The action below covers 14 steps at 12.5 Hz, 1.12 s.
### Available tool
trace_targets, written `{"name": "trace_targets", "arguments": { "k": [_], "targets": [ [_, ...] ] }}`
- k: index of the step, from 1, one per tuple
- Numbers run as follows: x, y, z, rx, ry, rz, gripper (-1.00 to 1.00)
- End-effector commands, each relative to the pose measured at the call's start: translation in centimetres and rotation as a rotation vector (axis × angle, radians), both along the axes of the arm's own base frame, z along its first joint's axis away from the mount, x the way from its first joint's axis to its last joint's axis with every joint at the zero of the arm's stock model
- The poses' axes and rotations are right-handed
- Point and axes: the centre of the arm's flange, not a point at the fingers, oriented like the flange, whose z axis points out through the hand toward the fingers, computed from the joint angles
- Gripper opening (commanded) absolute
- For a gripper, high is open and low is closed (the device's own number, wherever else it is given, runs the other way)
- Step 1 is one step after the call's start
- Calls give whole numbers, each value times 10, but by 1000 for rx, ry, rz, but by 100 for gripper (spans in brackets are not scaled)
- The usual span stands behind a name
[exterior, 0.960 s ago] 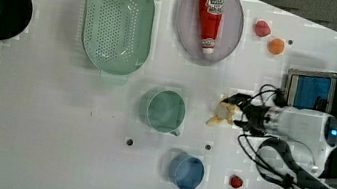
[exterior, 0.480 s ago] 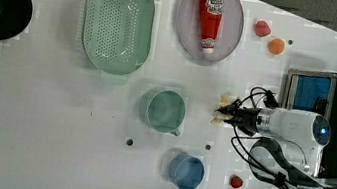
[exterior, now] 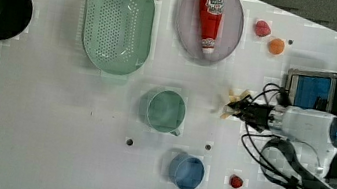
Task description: Pick Banana and place it in mug.
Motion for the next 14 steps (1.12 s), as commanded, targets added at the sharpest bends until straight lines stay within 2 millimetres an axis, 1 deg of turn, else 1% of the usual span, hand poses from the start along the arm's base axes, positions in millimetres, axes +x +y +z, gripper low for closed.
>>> {"name": "trace_targets", "arguments": {
  "k": [1,2,4,5,6,7,9,10,11,12,13,14],
  "targets": [
    [16,4,114,1,-141,10,-53],
    [12,6,142,0,-122,11,-53],
    [-2,9,192,-5,-35,14,-53],
    [-6,14,222,-8,-8,21,-53],
    [-11,24,250,-15,27,38,-53],
    [-17,40,273,-25,76,65,-53],
    [-23,87,306,-52,134,85,-53],
    [-23,111,316,-57,121,62,-53],
    [-26,135,319,-39,113,31,-53],
    [-33,167,313,8,134,-26,-53],
    [-36,189,305,38,151,-62,-53],
    [-36,205,297,42,149,-81,-53]
  ]
}}
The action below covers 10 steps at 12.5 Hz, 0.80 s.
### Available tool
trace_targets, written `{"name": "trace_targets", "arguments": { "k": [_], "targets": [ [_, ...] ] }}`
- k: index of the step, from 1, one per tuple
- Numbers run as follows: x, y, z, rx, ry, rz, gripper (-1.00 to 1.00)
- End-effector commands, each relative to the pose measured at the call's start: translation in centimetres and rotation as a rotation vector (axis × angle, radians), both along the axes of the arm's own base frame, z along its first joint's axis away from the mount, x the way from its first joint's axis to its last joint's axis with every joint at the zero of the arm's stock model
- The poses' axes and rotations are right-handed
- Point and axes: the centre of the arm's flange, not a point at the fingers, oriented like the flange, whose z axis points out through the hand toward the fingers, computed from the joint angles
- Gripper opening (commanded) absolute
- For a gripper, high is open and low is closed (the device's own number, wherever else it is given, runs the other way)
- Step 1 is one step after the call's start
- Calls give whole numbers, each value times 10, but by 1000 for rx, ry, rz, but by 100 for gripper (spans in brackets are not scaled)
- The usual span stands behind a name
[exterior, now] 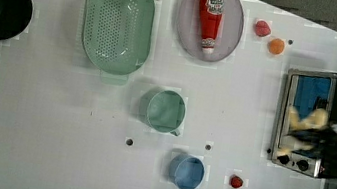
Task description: Pick Banana and place it in mug.
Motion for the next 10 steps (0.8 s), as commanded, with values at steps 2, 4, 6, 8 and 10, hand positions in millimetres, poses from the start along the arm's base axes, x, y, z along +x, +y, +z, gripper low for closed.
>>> {"name": "trace_targets", "arguments": {
  "k": [2,4,6,8,10],
  "targets": [
    [-3,74,-46,23,34,-125,-53],
    [1,94,-81,36,19,-180,-53],
    [3,102,-121,49,-6,-201,-53],
    [1,98,-160,20,-35,-165,-53],
    [-5,97,-191,22,-62,-157,-53]
  ]
}}
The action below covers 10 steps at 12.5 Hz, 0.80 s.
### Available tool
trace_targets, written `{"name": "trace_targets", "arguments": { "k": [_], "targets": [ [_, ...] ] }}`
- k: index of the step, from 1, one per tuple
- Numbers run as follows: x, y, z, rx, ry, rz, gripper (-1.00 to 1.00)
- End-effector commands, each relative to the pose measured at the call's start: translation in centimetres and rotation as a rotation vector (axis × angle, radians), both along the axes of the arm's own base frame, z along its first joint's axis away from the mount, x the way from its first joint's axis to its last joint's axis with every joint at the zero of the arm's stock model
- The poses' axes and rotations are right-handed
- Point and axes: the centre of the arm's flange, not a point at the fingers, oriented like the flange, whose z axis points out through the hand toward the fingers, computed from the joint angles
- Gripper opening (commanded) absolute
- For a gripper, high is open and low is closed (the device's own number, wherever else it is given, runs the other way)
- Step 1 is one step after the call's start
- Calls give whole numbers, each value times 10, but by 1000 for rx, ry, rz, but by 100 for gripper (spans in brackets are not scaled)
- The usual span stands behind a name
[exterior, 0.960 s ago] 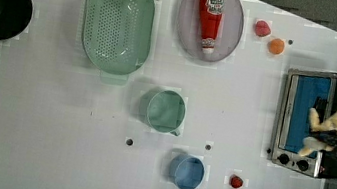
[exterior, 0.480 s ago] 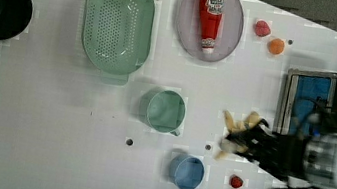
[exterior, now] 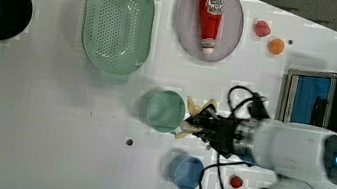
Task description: Pick Banana and place it in mug.
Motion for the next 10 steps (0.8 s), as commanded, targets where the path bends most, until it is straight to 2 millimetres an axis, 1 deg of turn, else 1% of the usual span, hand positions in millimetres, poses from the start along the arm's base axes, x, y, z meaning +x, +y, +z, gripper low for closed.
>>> {"name": "trace_targets", "arguments": {
  "k": [1,3,4,6,7,8,10],
  "targets": [
    [2,-7,-21,25,-66,-133,-53],
    [-4,-11,-42,9,-40,-191,-53],
    [-6,-7,-45,16,-43,-183,-48],
    [-5,-8,-49,18,-39,-187,-5],
    [-4,-8,-48,20,-44,-190,24],
    [-1,-8,-43,27,-58,-192,46],
    [-2,-8,-40,29,-67,-190,93]
  ]
}}
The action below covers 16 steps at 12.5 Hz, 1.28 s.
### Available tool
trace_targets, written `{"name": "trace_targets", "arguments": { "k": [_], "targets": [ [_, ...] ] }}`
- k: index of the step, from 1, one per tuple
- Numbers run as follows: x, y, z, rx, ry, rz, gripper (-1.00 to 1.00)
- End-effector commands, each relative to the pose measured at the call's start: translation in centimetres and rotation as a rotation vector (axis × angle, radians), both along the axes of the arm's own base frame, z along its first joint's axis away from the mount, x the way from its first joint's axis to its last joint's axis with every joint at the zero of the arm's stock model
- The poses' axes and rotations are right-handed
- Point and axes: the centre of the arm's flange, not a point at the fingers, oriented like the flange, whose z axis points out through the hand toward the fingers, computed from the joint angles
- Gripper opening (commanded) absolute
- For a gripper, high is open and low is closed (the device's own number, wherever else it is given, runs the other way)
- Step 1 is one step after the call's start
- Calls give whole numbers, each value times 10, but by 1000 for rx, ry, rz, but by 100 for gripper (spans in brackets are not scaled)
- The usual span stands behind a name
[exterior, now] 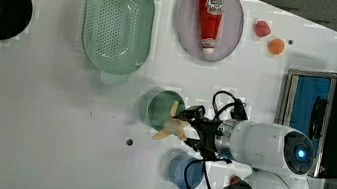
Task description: Pick Banana and place it in mug.
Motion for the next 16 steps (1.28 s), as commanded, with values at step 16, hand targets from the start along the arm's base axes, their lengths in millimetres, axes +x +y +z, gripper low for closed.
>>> {"name": "trace_targets", "arguments": {
  "k": [16],
  "targets": [
    [38,-245,338,14,-124,118,100]
  ]
}}
